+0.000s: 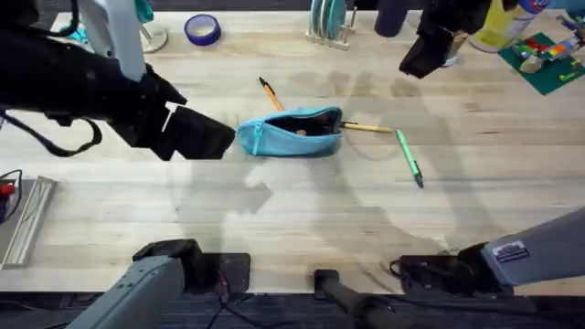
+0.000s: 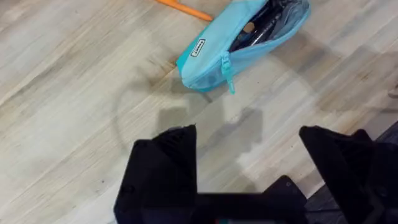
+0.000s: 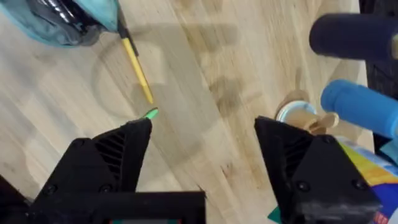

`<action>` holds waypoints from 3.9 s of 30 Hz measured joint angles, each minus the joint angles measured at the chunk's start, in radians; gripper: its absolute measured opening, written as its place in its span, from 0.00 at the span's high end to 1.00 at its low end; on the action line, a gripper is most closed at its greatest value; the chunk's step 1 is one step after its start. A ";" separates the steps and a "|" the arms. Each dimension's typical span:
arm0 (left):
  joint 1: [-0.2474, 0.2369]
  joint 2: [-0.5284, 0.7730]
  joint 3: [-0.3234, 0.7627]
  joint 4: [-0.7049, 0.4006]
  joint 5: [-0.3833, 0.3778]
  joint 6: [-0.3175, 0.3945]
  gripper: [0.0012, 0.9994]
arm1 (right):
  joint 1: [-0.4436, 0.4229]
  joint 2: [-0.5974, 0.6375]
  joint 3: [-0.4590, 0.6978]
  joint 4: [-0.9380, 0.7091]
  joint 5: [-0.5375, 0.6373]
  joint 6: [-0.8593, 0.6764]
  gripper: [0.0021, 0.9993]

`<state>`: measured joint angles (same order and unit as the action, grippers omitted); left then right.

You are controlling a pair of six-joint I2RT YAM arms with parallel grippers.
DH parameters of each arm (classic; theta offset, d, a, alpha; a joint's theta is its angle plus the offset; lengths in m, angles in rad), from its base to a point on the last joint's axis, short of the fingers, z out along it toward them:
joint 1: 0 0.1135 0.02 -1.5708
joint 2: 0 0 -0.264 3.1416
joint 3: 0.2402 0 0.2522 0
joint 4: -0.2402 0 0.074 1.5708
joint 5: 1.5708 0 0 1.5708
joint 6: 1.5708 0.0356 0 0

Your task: Unzip the bag, pick up the pens from the table one at a time and place them inside, then zip the bag closed.

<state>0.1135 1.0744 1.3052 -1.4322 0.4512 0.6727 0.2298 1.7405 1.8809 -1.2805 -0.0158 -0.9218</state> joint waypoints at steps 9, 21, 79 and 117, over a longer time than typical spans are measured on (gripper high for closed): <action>0.000 0.000 0.000 0.000 0.000 0.000 0.00 | 0.010 0.022 0.000 -0.058 -0.035 -0.107 0.00; 0.000 0.000 0.000 0.000 0.000 0.000 0.00 | 0.037 0.127 -0.075 -0.056 -0.109 -0.213 0.02; 0.000 0.000 0.000 0.000 0.000 0.000 0.00 | 0.075 0.089 -0.658 0.436 -0.214 -0.177 0.97; 0.000 0.000 0.000 0.000 0.000 0.000 0.00 | 0.076 0.008 -0.189 -0.034 -0.224 -0.351 0.97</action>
<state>0.1135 1.0744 1.3052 -1.4322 0.4511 0.6727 0.3058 1.7485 1.6924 -1.3148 -0.2402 -1.2725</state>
